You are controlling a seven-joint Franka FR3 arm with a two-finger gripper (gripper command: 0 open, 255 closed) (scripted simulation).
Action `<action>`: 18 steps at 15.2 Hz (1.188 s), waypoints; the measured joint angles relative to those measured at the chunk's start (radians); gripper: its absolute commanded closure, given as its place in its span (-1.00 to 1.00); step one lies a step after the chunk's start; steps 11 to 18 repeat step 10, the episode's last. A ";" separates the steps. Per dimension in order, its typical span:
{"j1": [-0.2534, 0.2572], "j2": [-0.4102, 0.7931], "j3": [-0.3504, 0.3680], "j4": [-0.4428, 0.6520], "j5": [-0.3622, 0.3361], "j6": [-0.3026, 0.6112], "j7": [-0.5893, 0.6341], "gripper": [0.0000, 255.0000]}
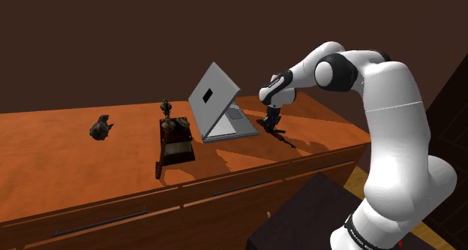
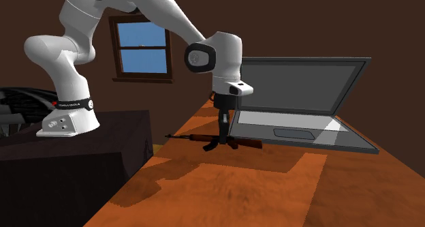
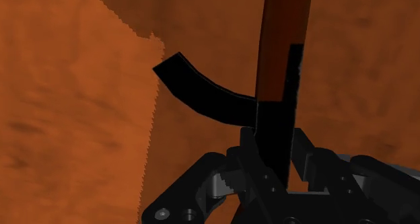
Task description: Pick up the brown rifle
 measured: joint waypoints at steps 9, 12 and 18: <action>0.010 -0.081 -0.013 0.001 -0.017 -0.081 0.010 1.00; 0.010 -0.086 -0.014 -0.001 -0.018 -0.085 0.009 1.00; 0.010 -0.086 -0.014 -0.001 -0.018 -0.085 0.009 1.00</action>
